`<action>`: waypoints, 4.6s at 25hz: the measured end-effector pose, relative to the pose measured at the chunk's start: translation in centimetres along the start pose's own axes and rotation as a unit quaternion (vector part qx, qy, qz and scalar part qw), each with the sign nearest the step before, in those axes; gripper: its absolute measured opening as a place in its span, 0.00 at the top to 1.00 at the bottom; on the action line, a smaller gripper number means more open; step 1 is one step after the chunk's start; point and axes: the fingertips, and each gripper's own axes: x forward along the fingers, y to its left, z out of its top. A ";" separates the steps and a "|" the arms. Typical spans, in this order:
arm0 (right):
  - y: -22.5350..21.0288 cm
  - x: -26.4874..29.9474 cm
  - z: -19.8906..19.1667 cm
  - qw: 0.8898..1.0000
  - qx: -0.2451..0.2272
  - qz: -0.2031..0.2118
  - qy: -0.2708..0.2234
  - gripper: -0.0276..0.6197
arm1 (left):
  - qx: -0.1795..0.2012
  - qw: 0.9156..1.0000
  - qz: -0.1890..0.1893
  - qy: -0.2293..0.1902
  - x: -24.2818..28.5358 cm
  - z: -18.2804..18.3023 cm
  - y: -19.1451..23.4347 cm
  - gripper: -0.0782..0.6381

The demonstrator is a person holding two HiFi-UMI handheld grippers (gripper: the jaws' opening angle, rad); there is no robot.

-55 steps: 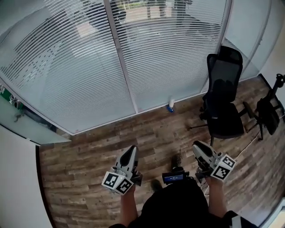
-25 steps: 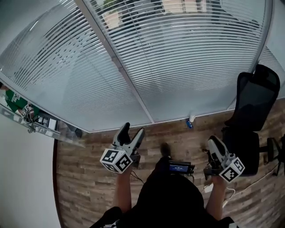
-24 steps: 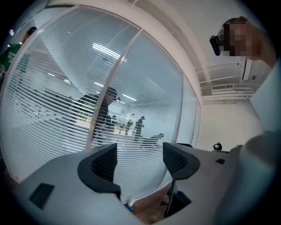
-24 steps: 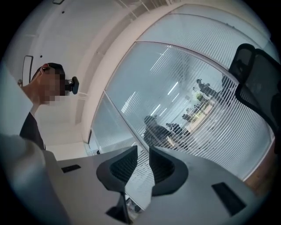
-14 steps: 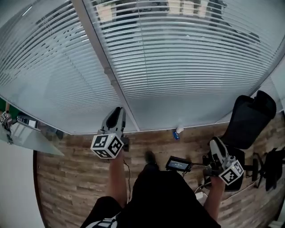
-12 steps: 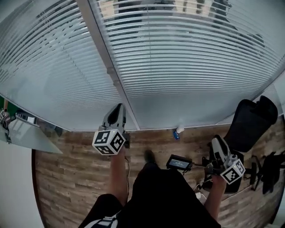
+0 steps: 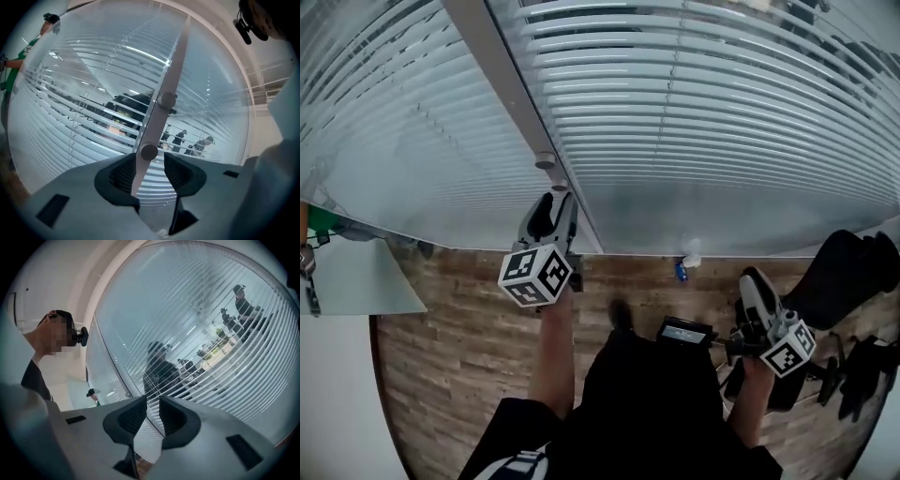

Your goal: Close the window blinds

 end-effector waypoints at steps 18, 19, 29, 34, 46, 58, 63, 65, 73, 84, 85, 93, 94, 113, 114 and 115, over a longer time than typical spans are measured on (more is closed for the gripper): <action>-6.9 2.4 5.3 0.996 0.020 0.084 -0.013 0.85 | 0.082 0.988 0.132 0.020 1.8 -0.2 0.7 0.70; -7.2 2.3 5.4 0.996 0.023 0.083 -0.014 0.85 | 0.112 0.983 0.142 0.030 1.9 -0.1 0.6 0.70; -7.7 2.9 5.8 0.996 0.023 0.086 -0.012 0.85 | 0.341 0.910 0.216 0.102 2.2 -0.4 0.7 0.70; -7.3 2.9 5.8 0.996 0.022 0.089 -0.009 0.85 | 0.430 0.860 0.243 0.128 2.4 -0.5 0.4 0.70; -7.1 2.5 5.4 0.996 0.023 0.087 -0.011 0.85 | -0.141 0.986 0.052 -0.068 1.4 0.9 0.6 0.59; -7.2 2.6 5.2 0.996 0.025 0.083 -0.012 0.85 | 0.195 0.961 0.190 0.039 1.9 0.1 0.5 0.70; -7.1 2.8 5.1 0.996 0.025 0.085 -0.010 0.85 | 0.388 0.882 0.252 0.091 2.2 -0.2 0.1 0.70; -7.0 2.8 5.1 0.996 0.025 0.086 -0.010 0.85 | 0.431 0.856 0.265 0.105 2.3 -0.3 0.1 0.70; -7.0 2.4 5.3 0.996 0.023 0.084 -0.015 0.85 | 0.137 0.977 0.163 0.011 1.9 -0.3 -0.3 0.64; -7.1 2.3 5.4 0.996 0.022 0.083 -0.014 0.85 | -0.111 0.988 0.091 -0.058 1.3 0.1 1.2 0.70; -7.1 2.3 5.4 0.996 0.022 0.082 -0.014 0.85 | -0.055 0.991 0.112 -0.040 1.3 0.2 1.0 0.70; -7.2 2.5 5.3 0.996 0.024 0.080 -0.013 0.85 | 0.281 0.932 0.222 0.059 1.8 -0.2 0.7 0.70; -7.2 2.5 5.2 0.996 0.024 0.080 -0.013 0.85 | 0.303 0.923 0.228 0.065 1.8 -0.2 0.7 0.70; -7.2 1.8 5.3 0.996 0.021 0.079 -0.018 0.85 | 0.056 0.988 0.143 -0.001 1.5 -0.5 0.3 0.68; -7.2 1.8 5.3 0.997 0.021 0.079 -0.018 0.85 | 0.018 0.991 0.133 -0.011 1.4 -0.4 0.5 0.68; -7.2 1.7 5.3 0.997 0.022 0.078 -0.019 0.85 | -0.008 0.992 0.128 -0.019 1.3 -0.4 0.7 0.68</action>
